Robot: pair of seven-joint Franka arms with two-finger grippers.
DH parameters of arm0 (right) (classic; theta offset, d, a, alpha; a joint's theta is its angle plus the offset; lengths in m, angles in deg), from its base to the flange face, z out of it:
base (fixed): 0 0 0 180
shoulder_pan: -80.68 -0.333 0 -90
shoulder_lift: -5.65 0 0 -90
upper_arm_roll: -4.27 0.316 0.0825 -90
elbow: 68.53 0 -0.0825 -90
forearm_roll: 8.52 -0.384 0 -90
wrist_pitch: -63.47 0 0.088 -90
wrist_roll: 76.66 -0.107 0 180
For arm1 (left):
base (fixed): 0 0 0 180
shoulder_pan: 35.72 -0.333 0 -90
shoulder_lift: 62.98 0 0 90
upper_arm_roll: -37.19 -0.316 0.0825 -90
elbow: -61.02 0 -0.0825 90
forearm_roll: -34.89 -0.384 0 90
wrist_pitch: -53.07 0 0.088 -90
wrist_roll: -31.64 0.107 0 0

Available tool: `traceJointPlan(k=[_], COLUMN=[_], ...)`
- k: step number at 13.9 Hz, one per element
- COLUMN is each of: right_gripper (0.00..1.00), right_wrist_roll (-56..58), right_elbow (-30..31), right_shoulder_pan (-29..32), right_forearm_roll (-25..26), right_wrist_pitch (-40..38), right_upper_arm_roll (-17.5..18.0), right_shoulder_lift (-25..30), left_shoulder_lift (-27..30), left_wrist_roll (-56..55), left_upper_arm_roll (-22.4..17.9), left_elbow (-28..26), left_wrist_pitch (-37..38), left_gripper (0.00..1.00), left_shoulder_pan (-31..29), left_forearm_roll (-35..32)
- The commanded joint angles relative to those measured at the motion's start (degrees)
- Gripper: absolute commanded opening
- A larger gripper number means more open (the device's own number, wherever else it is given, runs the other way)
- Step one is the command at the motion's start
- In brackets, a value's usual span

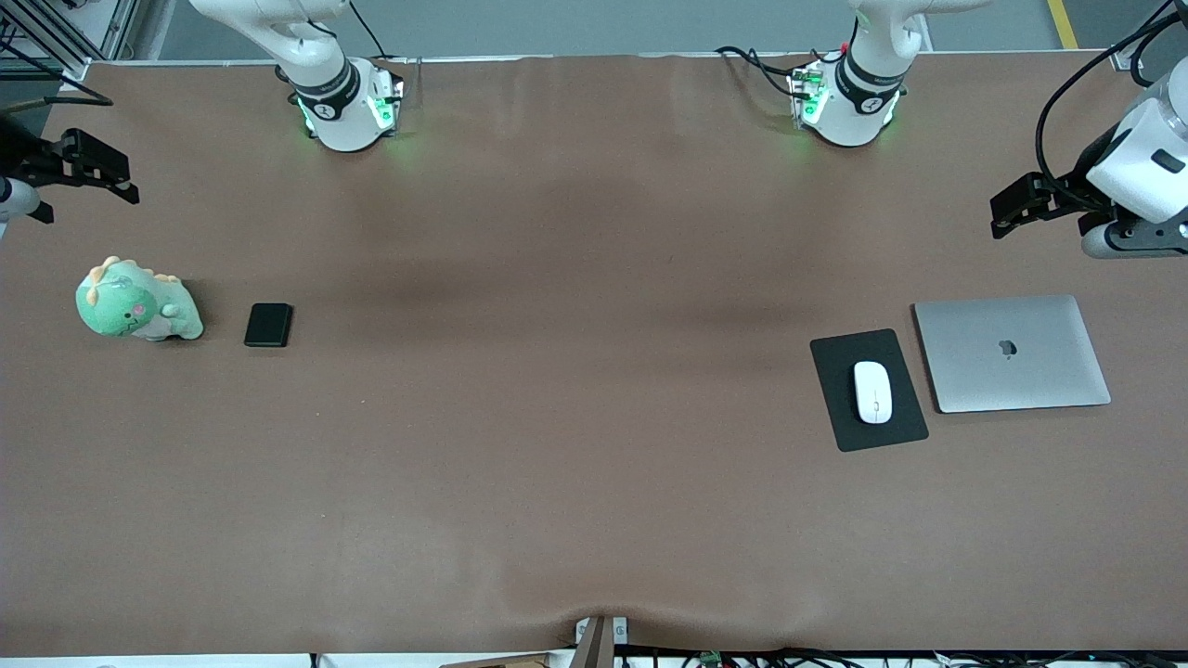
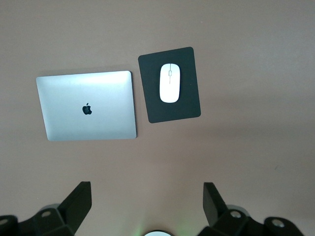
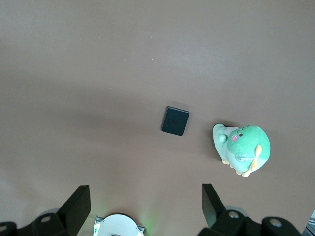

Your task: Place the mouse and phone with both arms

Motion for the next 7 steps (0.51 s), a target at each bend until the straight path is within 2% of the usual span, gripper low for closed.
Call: traceJointPlan(k=[1, 5, 7], right_gripper=[1.00, 1.00, 1.00], right_wrist_roll=[-0.25, -1.56, -7.26], right_elbow=[0.95, 0.86, 0.78], right_shoulder_pan=[-0.91, -1.00, -1.35], right_forearm_roll=[-1.49, -2.47, -2.38], right_wrist_pitch=[0.42, 0.33, 0.07], right_upper_arm_roll=[-0.62, -0.71, -0.54], right_shoulder_lift=[1.18, 1.09, 1.09], left_shoulder_lift=[-0.94, -0.68, -0.41], left_wrist_roll=[-0.46, 0.41, 0.59], left_upper_arm_roll=[0.09, 0.18, 0.09], left_elbow=[1.71, 1.80, 3.45], left_wrist_pitch=[0.99, 0.37, 0.55], left_gripper=[1.00, 1.00, 1.00], left_shoulder_pan=[0.29, -0.05, -0.06], left_forearm_roll=[3.05, 3.85, 3.86])
